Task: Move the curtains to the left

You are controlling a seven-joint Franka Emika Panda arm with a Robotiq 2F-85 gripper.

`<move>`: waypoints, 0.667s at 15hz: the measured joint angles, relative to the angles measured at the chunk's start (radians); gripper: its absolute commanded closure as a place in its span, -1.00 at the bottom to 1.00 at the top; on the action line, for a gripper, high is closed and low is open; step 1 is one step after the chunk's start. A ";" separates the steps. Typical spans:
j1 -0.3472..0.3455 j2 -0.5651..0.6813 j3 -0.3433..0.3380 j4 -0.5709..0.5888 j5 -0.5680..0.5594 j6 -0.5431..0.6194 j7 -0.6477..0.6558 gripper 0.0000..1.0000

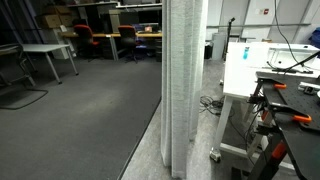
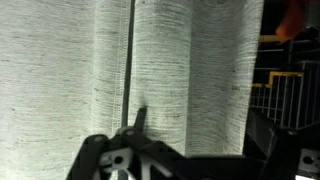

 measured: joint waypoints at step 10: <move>-0.218 0.109 0.199 0.107 0.040 0.001 0.002 -0.84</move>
